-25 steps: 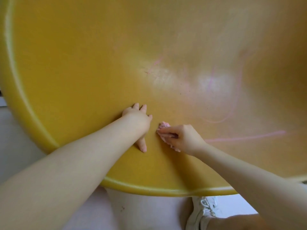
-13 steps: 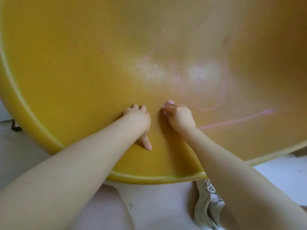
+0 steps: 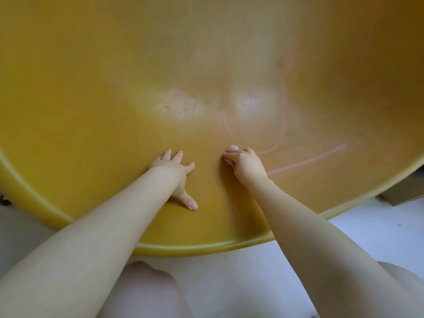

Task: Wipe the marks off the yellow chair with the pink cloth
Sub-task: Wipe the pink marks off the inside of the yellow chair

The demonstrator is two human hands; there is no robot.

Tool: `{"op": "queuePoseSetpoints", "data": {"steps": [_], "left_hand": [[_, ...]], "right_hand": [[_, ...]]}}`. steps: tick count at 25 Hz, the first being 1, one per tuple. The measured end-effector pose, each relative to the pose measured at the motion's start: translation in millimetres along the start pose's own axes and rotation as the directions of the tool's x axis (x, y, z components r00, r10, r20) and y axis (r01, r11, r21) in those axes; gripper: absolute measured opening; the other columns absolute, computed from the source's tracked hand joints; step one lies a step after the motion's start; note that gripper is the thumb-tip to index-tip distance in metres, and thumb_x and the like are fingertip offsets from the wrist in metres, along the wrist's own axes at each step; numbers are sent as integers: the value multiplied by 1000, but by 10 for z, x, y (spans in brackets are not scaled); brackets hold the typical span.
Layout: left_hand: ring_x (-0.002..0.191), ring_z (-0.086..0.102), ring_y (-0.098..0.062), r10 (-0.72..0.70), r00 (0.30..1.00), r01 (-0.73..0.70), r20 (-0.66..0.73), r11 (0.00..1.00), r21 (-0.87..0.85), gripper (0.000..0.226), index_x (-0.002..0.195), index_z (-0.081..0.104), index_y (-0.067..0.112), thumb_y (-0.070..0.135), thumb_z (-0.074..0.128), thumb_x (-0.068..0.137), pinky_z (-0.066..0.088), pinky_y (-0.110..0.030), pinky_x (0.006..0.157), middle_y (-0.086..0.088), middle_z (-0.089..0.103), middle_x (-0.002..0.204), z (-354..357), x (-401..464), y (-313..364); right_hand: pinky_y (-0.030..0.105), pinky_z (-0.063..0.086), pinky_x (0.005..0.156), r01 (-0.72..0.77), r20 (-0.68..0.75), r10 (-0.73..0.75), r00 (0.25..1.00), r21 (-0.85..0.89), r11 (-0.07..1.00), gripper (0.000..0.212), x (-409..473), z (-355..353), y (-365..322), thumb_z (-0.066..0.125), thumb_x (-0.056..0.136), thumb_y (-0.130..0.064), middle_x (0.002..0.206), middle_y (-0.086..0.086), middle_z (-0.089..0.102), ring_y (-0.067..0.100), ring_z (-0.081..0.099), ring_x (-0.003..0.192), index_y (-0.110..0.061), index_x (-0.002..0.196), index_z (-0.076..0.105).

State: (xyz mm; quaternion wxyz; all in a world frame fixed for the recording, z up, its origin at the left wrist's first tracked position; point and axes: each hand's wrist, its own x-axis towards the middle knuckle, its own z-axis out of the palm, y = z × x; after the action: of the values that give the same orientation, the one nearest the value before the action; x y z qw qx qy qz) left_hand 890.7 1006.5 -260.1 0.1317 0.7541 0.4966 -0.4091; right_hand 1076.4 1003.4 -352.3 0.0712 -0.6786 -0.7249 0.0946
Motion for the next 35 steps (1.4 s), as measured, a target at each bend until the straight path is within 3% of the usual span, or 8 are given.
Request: {"op": "queuePoseSetpoints", "data": {"steps": [4,8,11,14,20,27,32,35], "left_hand": [[144,-16,-29,-31,999,30,-10,997,-73,116,147,-9,36,74,60,63,3,-41,117,-1,-23,155,33,-51,47],[146,-5,-30,-77,996,73,-40,994,-86,113,150,-1,29,73,60,66,8,-40,117,-5,-12,158,55,-84,169],[143,17,-30,-73,992,52,-101,979,-197,104,150,14,24,69,61,69,25,-40,115,-10,9,157,19,-137,485],[146,-5,-28,-94,996,91,-1,960,-266,115,150,-3,29,71,62,65,17,-41,117,-7,-15,157,50,-105,746],[145,-15,-22,-164,986,160,23,911,-380,116,148,-8,35,66,67,65,8,-38,118,-2,-25,155,80,-13,782],[145,-14,-22,-212,977,195,7,887,-418,116,148,-4,36,64,70,63,8,-37,120,-1,-24,155,108,54,806],[145,-13,-20,-216,975,162,-55,855,-493,112,148,2,36,59,72,64,3,-33,118,0,-20,156,177,16,807],[145,-13,-21,-240,970,191,-35,844,-501,111,148,2,35,58,72,66,2,-34,118,-1,-20,156,127,10,851]], "right_hand": [[25,29,65,151,37,-154,987,70,986,30,-179,-101,-17,41,83,1,112,4,66,26,48,76,-9,94,67],[20,37,74,475,-50,-498,866,392,787,42,-1135,-284,-80,32,76,-10,103,10,72,15,62,97,-10,90,72],[31,41,70,618,-29,-644,764,319,719,31,-970,-277,152,41,87,-7,111,7,69,24,60,89,-11,92,71],[33,44,64,539,-62,-538,841,194,820,22,-424,-60,411,55,84,-3,115,2,68,31,52,65,-16,93,71],[30,35,69,363,20,-375,927,200,910,27,2,-76,563,41,76,3,107,-3,67,30,50,77,-19,72,56],[24,30,73,696,6,-771,637,426,578,26,-691,-183,567,52,78,0,109,8,70,25,66,97,-11,93,71],[28,33,71,386,22,-396,918,177,905,24,187,-47,728,47,90,-5,120,0,65,25,36,73,-12,97,68],[26,33,75,469,79,-496,865,228,853,39,-27,-152,709,35,84,-4,128,5,59,29,49,84,-12,102,69]]}}
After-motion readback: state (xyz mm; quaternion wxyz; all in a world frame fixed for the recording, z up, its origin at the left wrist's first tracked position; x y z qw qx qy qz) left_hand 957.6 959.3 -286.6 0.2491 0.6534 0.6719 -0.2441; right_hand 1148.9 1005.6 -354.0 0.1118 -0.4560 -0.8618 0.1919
